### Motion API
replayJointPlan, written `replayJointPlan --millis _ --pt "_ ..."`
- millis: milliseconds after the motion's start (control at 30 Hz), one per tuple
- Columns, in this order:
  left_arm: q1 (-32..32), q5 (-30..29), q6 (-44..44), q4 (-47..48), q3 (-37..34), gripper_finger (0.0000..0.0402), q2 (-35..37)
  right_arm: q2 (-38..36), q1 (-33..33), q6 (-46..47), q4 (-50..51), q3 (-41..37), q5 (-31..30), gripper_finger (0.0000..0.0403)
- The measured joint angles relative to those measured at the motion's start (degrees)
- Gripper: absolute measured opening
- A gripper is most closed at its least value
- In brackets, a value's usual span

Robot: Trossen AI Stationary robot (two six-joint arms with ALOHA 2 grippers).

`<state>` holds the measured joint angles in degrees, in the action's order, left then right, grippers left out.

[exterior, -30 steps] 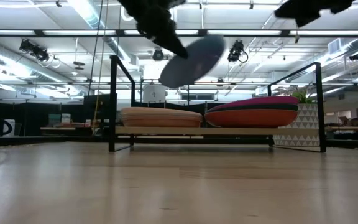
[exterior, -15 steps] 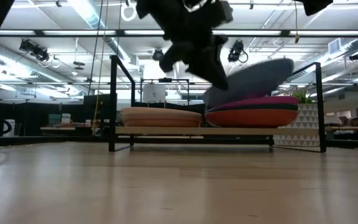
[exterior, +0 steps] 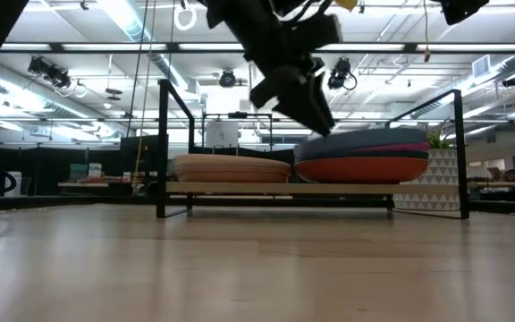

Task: Place and stack plates onto a shelf
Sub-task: Stack the blue plate on top of the pink plate on the shelf, then stack the light blue plate on top of the white plate on the shelf

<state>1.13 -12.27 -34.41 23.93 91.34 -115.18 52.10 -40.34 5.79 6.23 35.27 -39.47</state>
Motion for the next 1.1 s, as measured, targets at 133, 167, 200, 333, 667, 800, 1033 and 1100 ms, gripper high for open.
replayJointPlan --millis 133,167,200,333,667,800,1033,1100 --pt "-0.4 2.13 3.4 -0.79 2.32 0.0203 0.09 0.14 0.0 0.51 0.45 0.0 -0.02 0.0095" --pt "-0.61 2.89 3.67 -1.01 2.39 0.0202 0.11 0.21 0.0 0.5 0.44 0.0 0.0 0.0095" --pt "-0.76 3.15 3.77 -0.78 2.32 0.0201 0.06 0.26 0.0 0.51 0.53 0.0 0.0 0.0095" --pt "-1.02 2.66 3.78 1.32 1.98 0.019 -0.66 0.52 -0.02 0.71 1.31 0.0 0.0 0.0095" --pt "5.64 20.0 17.63 12.1 2.35 0.0165 8.54 0.79 0.0 2.03 5.42 0.0 -0.43 0.0095" --pt "10.09 27.33 29.86 20.36 2.31 0.0164 9.75 0.79 0.0 1.61 6.17 0.0 -1.76 0.0095" --pt "21.57 24.56 51.41 30.32 -2.34 0.0164 9.66 0.79 0.0 -2.52 6.17 0.0 -1.85 0.0095" --pt "24.88 23.58 58.05 30.16 -4.4 0.0164 9.62 0.79 0.11 -4.05 6.15 0.0 -1.89 0.0095"
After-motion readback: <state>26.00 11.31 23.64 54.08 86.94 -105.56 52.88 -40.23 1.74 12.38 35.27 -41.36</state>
